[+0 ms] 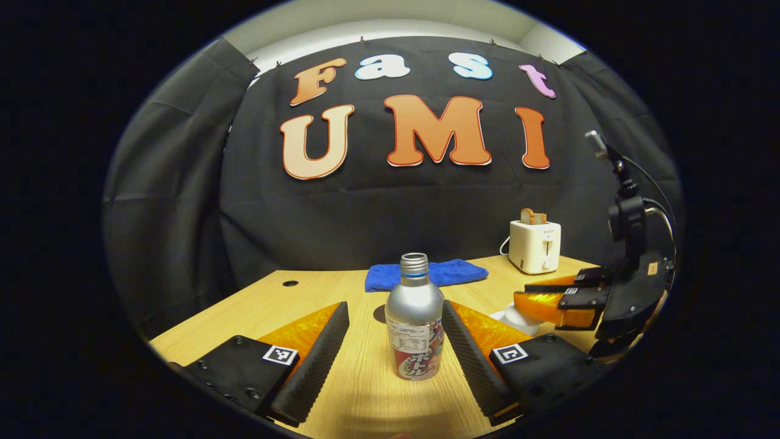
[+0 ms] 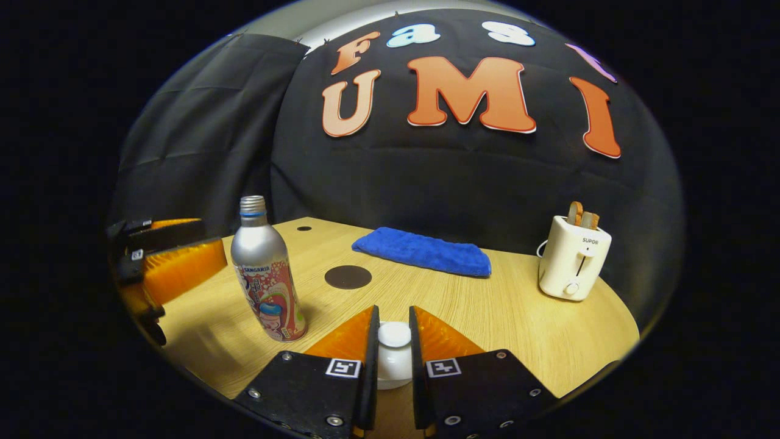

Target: Open the teacup lid with one hand, grasp the water bottle and pour water into the teacup with the other hand; after pouring, place the water bottle on the coaster and then close the teacup lid.

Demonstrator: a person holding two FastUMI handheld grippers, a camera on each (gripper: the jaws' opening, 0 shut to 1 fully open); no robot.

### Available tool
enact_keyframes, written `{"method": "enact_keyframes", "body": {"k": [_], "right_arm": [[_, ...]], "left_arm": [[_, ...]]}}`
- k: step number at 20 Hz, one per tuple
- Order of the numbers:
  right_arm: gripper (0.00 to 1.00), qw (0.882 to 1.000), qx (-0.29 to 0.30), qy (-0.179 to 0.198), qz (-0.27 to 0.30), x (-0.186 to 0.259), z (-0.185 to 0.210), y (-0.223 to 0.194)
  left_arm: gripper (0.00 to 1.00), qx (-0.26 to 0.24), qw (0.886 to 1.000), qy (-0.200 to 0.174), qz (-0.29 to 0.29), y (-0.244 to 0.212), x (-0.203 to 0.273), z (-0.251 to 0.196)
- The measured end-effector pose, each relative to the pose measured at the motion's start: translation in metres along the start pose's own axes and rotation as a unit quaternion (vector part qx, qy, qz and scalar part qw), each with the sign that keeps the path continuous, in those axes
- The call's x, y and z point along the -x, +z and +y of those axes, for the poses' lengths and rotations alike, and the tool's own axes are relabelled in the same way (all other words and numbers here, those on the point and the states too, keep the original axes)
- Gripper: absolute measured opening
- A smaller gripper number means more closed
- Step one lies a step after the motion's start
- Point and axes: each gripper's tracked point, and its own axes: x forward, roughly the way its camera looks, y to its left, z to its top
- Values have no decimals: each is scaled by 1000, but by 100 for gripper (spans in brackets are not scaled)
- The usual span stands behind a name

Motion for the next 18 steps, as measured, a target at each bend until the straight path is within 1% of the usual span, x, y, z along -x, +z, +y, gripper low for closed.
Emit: {"method": "enact_keyframes", "body": {"k": [5,6,7,8,9,11,12,13,16,17,18], "right_arm": [[25,999,-7,-26,-27,22,-28,20],[25,999,-8,-31,-31,26,-33,23],[24,999,-9,-36,-35,30,-39,25],[24,998,-11,-41,-38,34,-44,28],[24,998,-13,-44,-41,39,-49,30],[24,998,-12,-51,-46,47,-57,33],[25,997,-11,-55,-49,51,-62,35],[25,997,-9,-61,-51,55,-67,37],[25,995,-8,-76,-59,67,-82,41],[24,995,-10,-80,-60,71,-86,42],[24,995,-13,-83,-60,74,-89,41]], "left_arm": [[100,14,999,-13,25,-23,-15,-12],[94,17,999,-16,31,-27,-19,-15],[100,21,999,-20,39,-33,-22,-18],[94,24,998,-25,49,-40,-26,-22],[100,25,998,-26,59,-48,-28,-24],[100,28,997,-27,73,-58,-35,-25],[94,30,996,-27,78,-61,-38,-25],[100,32,996,-25,82,-64,-41,-26],[100,24,995,-22,95,-70,-47,-27],[94,21,995,-19,93,-70,-47,-25],[93,23,995,-17,91,-69,-50,-24]]}}
